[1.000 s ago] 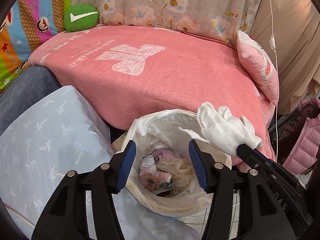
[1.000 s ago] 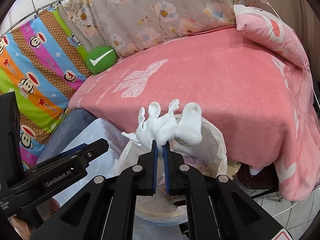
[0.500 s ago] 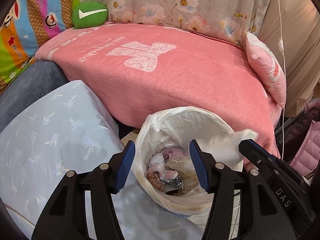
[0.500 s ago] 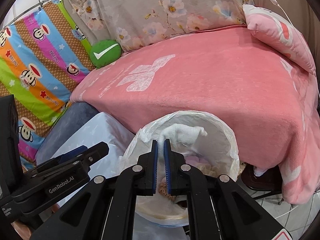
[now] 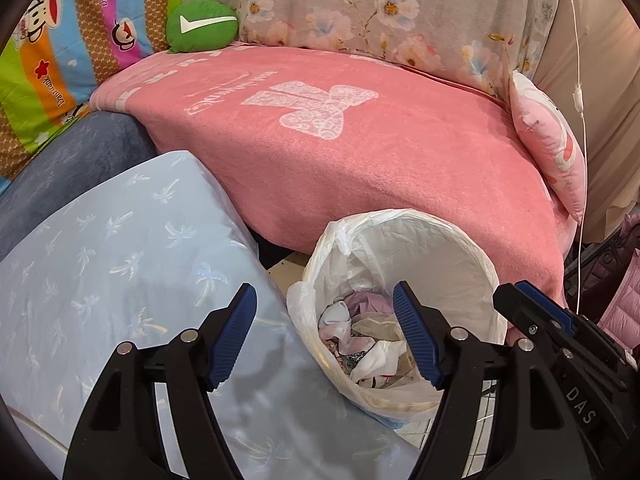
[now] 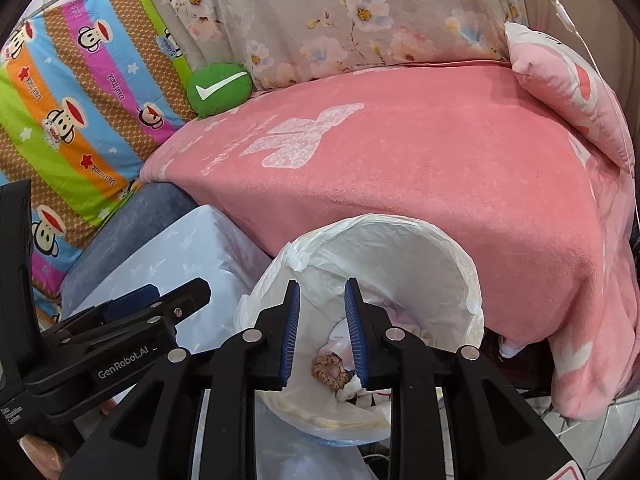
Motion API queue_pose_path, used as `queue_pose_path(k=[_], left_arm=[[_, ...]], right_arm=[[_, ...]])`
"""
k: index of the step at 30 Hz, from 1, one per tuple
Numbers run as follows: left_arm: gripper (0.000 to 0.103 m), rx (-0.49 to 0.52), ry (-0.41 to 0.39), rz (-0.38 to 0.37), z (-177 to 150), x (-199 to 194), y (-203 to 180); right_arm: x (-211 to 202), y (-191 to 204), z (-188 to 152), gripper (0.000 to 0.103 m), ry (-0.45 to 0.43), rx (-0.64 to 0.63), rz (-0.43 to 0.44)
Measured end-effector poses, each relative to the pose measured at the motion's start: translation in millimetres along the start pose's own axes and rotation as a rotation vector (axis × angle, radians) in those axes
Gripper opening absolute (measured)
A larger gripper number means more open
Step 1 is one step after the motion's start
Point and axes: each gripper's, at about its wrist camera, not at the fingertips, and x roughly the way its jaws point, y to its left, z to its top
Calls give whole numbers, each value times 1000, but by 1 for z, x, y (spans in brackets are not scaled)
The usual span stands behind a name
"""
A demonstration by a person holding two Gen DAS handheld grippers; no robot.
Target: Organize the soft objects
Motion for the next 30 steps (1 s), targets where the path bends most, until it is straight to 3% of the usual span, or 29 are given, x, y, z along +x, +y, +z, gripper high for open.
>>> queue_pose_path(k=[4, 9, 17, 26, 30], left_arm=[[69, 5, -8, 33, -7, -4, 3], [75, 3, -14, 74, -17, -6, 7], [77, 7, -10, 110, -29, -11, 6], [80, 41, -19, 136, -39, -20, -5], [82, 47, -18, 142, -41, -21, -7]], right_arm=[[-3, 3, -10, 26, 16, -40, -30], [-9, 4, -23, 40, 13, -86, -100], [-18, 6, -38, 55, 13, -136, -125], [-25, 1, -46, 84, 20, -137, -129], [-28, -1, -48, 86, 14, -150, -164]])
